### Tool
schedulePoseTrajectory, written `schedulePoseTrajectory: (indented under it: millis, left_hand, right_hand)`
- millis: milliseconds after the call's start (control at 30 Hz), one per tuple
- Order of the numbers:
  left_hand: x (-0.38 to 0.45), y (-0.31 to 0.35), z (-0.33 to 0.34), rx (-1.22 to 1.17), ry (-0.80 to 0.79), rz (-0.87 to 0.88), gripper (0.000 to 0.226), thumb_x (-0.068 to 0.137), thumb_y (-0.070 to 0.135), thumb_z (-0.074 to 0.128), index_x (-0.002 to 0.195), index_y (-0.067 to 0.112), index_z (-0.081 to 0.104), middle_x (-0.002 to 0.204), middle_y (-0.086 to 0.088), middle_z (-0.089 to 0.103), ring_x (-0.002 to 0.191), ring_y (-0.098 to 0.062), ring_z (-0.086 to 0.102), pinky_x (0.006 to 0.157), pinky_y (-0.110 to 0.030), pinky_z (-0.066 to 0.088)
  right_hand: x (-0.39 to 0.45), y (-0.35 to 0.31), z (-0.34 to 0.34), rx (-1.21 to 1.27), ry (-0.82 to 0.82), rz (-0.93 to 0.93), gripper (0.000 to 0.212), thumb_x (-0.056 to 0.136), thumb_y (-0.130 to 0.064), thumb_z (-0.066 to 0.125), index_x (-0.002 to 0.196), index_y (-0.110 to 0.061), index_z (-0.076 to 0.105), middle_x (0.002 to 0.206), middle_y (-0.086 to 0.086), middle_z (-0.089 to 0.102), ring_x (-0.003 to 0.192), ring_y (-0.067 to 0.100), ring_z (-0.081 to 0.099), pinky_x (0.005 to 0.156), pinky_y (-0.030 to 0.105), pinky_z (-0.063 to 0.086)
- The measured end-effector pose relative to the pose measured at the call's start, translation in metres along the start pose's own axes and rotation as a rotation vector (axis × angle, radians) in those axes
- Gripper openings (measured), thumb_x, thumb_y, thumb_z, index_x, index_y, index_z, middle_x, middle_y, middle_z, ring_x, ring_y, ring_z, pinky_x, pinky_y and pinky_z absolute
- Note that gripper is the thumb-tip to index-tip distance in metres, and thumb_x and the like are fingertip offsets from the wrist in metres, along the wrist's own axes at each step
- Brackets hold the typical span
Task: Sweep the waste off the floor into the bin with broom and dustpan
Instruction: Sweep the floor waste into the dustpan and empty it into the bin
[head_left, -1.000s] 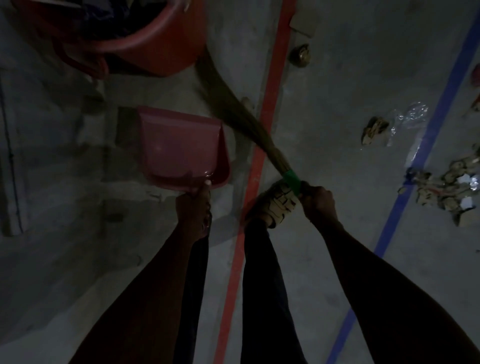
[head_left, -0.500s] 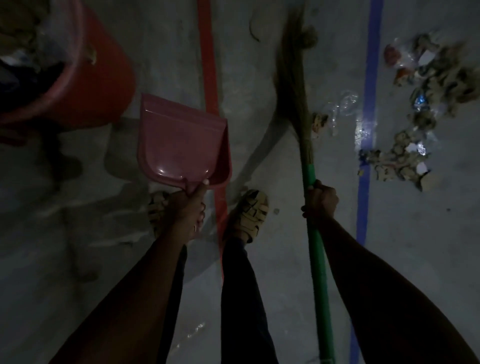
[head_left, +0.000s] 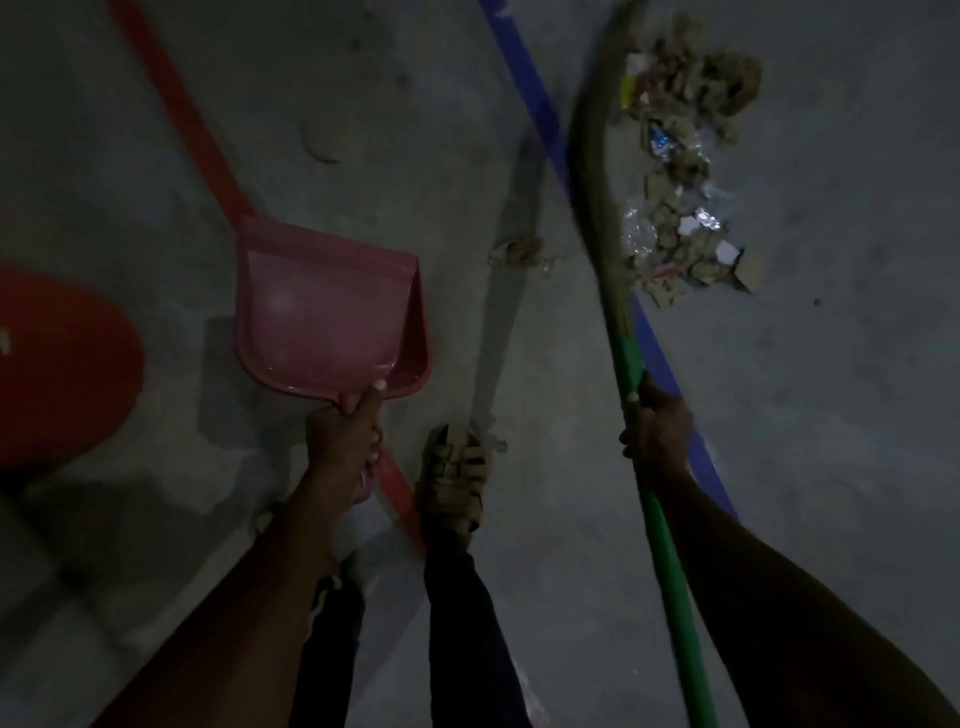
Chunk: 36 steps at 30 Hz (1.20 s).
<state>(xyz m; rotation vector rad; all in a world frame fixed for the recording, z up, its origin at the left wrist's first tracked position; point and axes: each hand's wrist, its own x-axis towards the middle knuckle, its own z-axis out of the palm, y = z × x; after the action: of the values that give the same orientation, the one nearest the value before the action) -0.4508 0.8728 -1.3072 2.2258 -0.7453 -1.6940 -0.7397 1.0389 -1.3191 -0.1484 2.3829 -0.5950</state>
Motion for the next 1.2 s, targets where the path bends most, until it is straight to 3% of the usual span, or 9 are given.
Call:
schedulePoseTrajectory:
  millis: [67, 233, 367, 467, 633, 733, 933, 1067, 1200]
  left_hand:
    - [-0.004, 0.001, 0.014, 0.015, -0.022, 0.001, 0.05, 0.09, 0.041, 0.076, 0.064, 0.012, 0.044, 0.047, -0.004, 0.041, 0.029, -0.012, 0.032, 0.037, -0.015, 0.028]
    - [-0.011, -0.005, 0.04, 0.134, -0.065, 0.054, 0.041, 0.091, 0.04, 0.074, 0.079, 0.012, 0.047, 0.051, -0.005, 0.04, 0.028, -0.01, 0.032, 0.037, -0.014, 0.028]
    - [-0.008, -0.008, 0.047, 0.182, -0.074, 0.062, 0.042, 0.089, 0.041, 0.076, 0.087, 0.012, 0.046, 0.053, -0.005, 0.04, 0.03, -0.011, 0.032, 0.036, -0.015, 0.029]
    - [-0.006, -0.002, 0.046, 0.212, -0.077, 0.085, 0.039, 0.09, 0.041, 0.075, 0.093, 0.012, 0.049, 0.056, -0.007, 0.04, 0.03, -0.011, 0.033, 0.036, -0.016, 0.029]
    - [-0.004, 0.027, 0.047, 0.193, -0.046, 0.128, 0.039, 0.09, 0.041, 0.075, 0.093, 0.009, 0.053, 0.053, -0.007, 0.041, 0.03, -0.012, 0.034, 0.037, -0.017, 0.028]
    - [0.005, 0.049, 0.051, 0.137, -0.023, 0.123, 0.042, 0.089, 0.043, 0.076, 0.093, 0.008, 0.053, 0.05, -0.004, 0.044, 0.031, -0.012, 0.035, 0.039, -0.018, 0.032]
    - [0.031, 0.079, 0.042, -0.036, 0.019, 0.049, 0.043, 0.09, 0.042, 0.075, 0.07, 0.011, 0.054, 0.045, 0.002, 0.046, 0.031, -0.009, 0.035, 0.039, -0.017, 0.03]
    - [0.056, 0.092, 0.026, -0.096, 0.054, 0.013, 0.041, 0.091, 0.039, 0.075, 0.067, 0.013, 0.055, 0.049, 0.0, 0.047, 0.031, -0.008, 0.037, 0.035, -0.016, 0.032]
    - [0.084, 0.108, 0.0, -0.116, 0.098, -0.032, 0.043, 0.09, 0.042, 0.075, 0.065, 0.016, 0.052, 0.045, 0.001, 0.044, 0.033, -0.011, 0.036, 0.038, -0.017, 0.031]
  right_hand:
    - [0.001, 0.021, -0.006, -0.081, -0.089, -0.057, 0.048, 0.098, -0.011, 0.051, 0.145, -0.015, 0.047, 0.067, 0.008, 0.059, 0.05, 0.022, 0.054, 0.041, 0.027, 0.047]
    - [0.007, 0.068, -0.017, -0.442, -0.197, -0.175, 0.042, 0.094, -0.021, 0.056, 0.136, -0.02, 0.06, 0.081, 0.011, 0.068, 0.068, 0.026, 0.062, 0.06, 0.034, 0.053]
    - [0.016, 0.076, -0.028, -0.551, -0.053, -0.148, 0.033, 0.098, -0.024, 0.05, 0.127, -0.013, 0.061, 0.071, 0.004, 0.056, 0.055, 0.015, 0.049, 0.047, 0.022, 0.033]
    - [0.026, 0.064, -0.029, -0.556, 0.075, -0.166, 0.034, 0.098, -0.022, 0.047, 0.129, -0.01, 0.052, 0.081, 0.01, 0.057, 0.06, 0.019, 0.046, 0.047, 0.022, 0.023]
    - [0.031, 0.029, -0.019, -0.384, 0.165, -0.185, 0.051, 0.094, -0.016, 0.048, 0.144, -0.011, 0.041, 0.092, 0.018, 0.06, 0.07, 0.027, 0.05, 0.054, 0.031, 0.037]
    - [0.035, 0.008, -0.002, -0.293, 0.106, -0.263, 0.053, 0.096, -0.021, 0.046, 0.147, -0.011, 0.039, 0.091, 0.017, 0.06, 0.075, 0.03, 0.054, 0.062, 0.041, 0.05]
    - [0.04, -0.057, 0.057, -0.158, -0.079, -0.499, 0.06, 0.09, -0.033, 0.039, 0.144, -0.007, 0.048, 0.083, 0.015, 0.061, 0.073, 0.03, 0.054, 0.063, 0.036, 0.041]
    - [0.052, -0.11, 0.105, -0.165, -0.226, -0.573, 0.06, 0.088, -0.033, 0.042, 0.143, -0.009, 0.051, 0.084, 0.015, 0.066, 0.075, 0.034, 0.06, 0.065, 0.039, 0.048]
    - [0.057, -0.164, 0.156, -0.209, -0.38, -0.534, 0.056, 0.091, -0.029, 0.048, 0.144, -0.011, 0.049, 0.113, 0.026, 0.068, 0.1, 0.04, 0.064, 0.083, 0.048, 0.054]
